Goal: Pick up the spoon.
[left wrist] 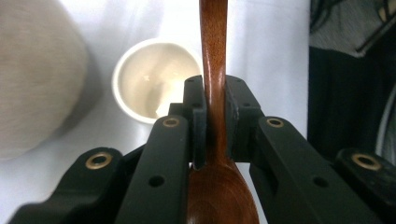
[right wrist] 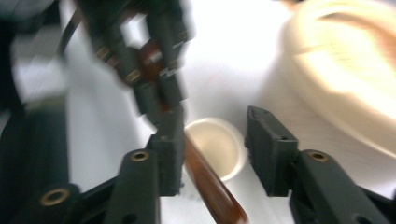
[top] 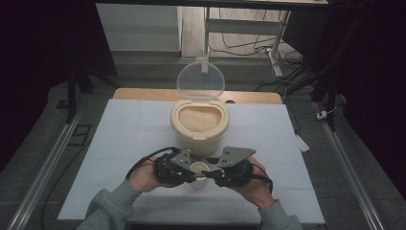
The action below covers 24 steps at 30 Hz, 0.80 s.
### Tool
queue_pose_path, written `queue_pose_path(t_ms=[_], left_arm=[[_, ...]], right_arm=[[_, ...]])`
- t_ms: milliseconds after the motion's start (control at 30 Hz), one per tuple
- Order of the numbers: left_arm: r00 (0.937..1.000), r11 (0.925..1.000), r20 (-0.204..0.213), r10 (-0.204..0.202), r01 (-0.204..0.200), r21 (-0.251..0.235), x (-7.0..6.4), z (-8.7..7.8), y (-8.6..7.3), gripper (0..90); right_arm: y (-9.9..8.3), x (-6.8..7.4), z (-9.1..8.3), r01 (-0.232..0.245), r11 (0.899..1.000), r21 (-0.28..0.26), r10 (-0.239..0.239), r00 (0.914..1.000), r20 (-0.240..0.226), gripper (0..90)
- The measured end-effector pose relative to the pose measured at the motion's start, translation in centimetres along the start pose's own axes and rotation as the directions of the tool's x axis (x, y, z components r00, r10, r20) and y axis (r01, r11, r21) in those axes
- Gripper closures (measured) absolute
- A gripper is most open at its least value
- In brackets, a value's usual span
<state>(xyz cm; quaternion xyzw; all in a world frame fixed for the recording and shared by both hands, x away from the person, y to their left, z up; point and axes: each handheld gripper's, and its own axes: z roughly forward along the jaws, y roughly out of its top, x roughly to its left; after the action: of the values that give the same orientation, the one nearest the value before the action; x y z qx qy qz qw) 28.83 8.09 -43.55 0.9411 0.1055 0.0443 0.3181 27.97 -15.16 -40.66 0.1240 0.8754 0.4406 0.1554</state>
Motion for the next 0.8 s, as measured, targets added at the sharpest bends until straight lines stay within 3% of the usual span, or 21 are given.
queue_pose_path(t_ms=[67,133,200,300,433,600,800], left_arm=[[0.9999,0.9998,-0.014,-0.009,0.009,-0.018,0.1,-0.2,-0.1,79.7],[0.9994,0.9993,-0.029,-0.017,0.016,-0.034,0.1,-0.4,-0.2,79.7],[0.9987,0.9985,-0.045,-0.023,0.021,-0.051,0.1,-0.6,-0.2,79.8],[0.9969,0.9962,-0.071,-0.033,0.028,-0.083,0.0,-0.9,-0.3,79.7],[0.9944,0.9917,-0.094,-0.049,0.037,-0.123,-0.1,-1.3,-0.3,79.8],[0.9914,0.9869,-0.118,-0.056,0.037,-0.157,-0.2,-1.5,-0.2,79.8],[0.9888,0.9809,-0.136,-0.062,0.035,-0.191,-0.5,-1.5,-0.1,79.7]], right_arm=[[-0.4,-0.3,-0.8,-0.07,0.996,-0.05,0.072,0.9962,0.048,47.9],[-0.8,-0.6,-1.5,-0.132,0.987,-0.088,0.14,0.9857,0.094,43.9],[-1.3,-0.7,-1.9,-0.2,0.972,-0.127,0.216,0.9672,0.133,40.1],[-2.1,-0.9,-2.3,-0.285,0.942,-0.179,0.311,0.9403,0.139,37.4],[-2.5,-0.8,-2.2,-0.356,0.913,-0.197,0.387,0.9106,0.146,35.3],[-2.7,-0.5,-1.4,-0.381,0.904,-0.196,0.409,0.9034,0.13,34.9],[-3.0,-0.4,-0.3,-0.431,0.881,-0.195,0.456,0.8837,0.108,34.9]])
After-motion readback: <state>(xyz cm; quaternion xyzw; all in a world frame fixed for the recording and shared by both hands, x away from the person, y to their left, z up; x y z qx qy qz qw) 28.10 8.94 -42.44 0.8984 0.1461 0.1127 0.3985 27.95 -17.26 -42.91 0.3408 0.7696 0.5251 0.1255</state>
